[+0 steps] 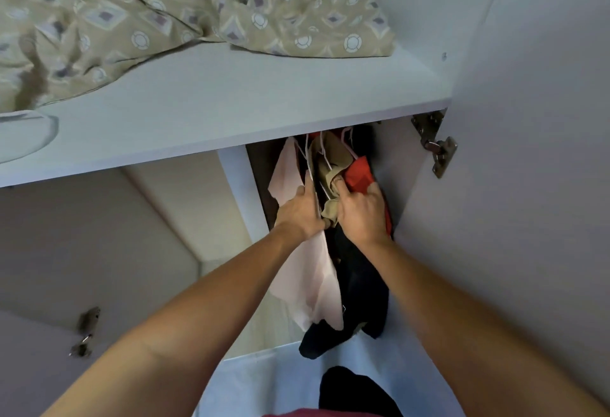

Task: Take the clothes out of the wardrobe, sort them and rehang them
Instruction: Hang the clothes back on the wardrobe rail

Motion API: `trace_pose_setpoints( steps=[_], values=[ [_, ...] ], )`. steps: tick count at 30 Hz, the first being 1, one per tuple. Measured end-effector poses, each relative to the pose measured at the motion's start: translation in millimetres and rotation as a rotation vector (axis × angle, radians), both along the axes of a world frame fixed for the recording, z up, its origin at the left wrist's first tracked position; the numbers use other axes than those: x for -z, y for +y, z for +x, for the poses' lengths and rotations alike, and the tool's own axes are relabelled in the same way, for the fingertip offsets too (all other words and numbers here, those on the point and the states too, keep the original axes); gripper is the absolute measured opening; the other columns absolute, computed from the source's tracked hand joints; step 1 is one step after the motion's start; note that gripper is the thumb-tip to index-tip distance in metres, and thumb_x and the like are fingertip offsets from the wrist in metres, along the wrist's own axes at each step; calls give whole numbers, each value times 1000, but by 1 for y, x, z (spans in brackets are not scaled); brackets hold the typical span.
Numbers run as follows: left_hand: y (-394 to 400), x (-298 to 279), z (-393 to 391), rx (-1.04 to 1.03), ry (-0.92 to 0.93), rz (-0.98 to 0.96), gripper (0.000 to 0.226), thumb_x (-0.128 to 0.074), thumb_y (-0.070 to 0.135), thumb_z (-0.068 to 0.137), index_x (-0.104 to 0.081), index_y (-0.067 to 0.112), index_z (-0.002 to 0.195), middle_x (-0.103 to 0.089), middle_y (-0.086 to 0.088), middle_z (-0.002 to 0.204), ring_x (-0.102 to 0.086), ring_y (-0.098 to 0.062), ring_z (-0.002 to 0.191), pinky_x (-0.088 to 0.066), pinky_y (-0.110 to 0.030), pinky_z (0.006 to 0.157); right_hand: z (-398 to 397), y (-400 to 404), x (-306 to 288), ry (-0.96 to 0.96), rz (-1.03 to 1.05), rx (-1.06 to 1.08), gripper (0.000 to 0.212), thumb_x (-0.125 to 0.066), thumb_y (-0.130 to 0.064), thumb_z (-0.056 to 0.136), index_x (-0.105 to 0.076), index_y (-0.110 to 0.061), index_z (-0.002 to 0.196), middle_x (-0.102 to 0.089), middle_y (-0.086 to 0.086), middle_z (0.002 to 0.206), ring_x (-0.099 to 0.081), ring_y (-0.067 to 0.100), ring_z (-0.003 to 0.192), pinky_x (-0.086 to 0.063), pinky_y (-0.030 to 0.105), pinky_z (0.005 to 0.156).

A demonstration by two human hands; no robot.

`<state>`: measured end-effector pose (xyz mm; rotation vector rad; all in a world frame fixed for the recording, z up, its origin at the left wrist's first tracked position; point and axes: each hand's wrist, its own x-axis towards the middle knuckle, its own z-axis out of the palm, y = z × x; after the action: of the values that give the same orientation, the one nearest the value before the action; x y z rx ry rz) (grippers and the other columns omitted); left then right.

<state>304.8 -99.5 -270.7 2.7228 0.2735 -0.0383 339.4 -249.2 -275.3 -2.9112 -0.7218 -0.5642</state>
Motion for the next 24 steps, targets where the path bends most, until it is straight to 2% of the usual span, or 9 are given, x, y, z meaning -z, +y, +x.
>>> trace_pose_setpoints(
  steps=[3, 5, 7, 9, 13, 18, 21, 24],
  values=[
    [-13, 0, 9, 26, 3, -4, 126, -83, 38, 80, 9, 22, 166, -54, -11, 129, -66, -38, 105, -48, -42, 72, 1, -8, -3, 41, 78, -29, 48, -70, -15, 84, -62, -16, 131, -60, 8, 51, -48, 28, 45, -50, 41, 85],
    [-10, -3, 6, 29, 32, 10, 122, -79, 46, 84, 8, 22, 166, -52, -12, 137, -65, -38, 113, -54, -46, 80, 1, -11, -3, 63, 112, -56, 47, -67, -16, 87, -62, -16, 134, -64, 8, 56, -54, 29, 50, -50, 41, 88],
    [1, -6, -9, 53, 64, 37, 113, -68, 59, 90, 9, 27, 166, -49, -10, 143, -63, -36, 117, -57, -48, 86, -2, -12, -5, 89, 136, -60, 44, -62, -20, 91, -62, -15, 136, -71, 10, 77, -63, 30, 69, -49, 43, 91],
    [14, -11, -34, 63, 82, 46, 101, -57, 67, 94, 6, 33, 166, -46, -8, 146, -62, -33, 119, -58, -47, 87, -13, -8, -11, 116, 151, -30, 44, -60, -28, 93, -61, -15, 135, -66, 10, 104, -61, 30, 95, -47, 44, 88],
    [49, -30, -109, -43, 34, 53, 84, -48, 63, 100, -5, 35, 167, -44, -6, 148, -48, -28, 134, -53, -46, 98, -54, 18, -30, 128, 187, -40, 45, -58, -34, 90, -58, -18, 133, -55, 8, 120, -50, 29, 110, -45, 46, 89],
    [111, -50, -238, -255, -47, 178, 77, -42, 61, 99, -16, 33, 166, -50, -2, 138, -48, -25, 126, -51, -44, 94, -133, 96, -46, 238, 202, -280, 51, -57, -40, 94, -57, -20, 141, -53, 3, 128, -49, 27, 120, -43, 44, 99],
    [145, -55, -328, -433, -90, 241, 77, -40, 61, 95, -28, 31, 164, -52, 0, 128, -51, -26, 117, -48, -44, 89, -191, 149, -50, 291, 215, -478, 50, -57, -40, 94, -55, -22, 142, -51, -1, 131, -48, 24, 121, -41, 42, 100],
    [162, -57, -416, -619, -94, 267, 75, -43, 59, 95, -31, 31, 164, -53, 1, 126, -52, -26, 113, -49, -42, 83, -254, 190, -47, 360, 231, -709, 50, -57, -41, 93, -56, -24, 140, -52, -3, 131, -48, 23, 122, -38, 40, 100]
  ],
)
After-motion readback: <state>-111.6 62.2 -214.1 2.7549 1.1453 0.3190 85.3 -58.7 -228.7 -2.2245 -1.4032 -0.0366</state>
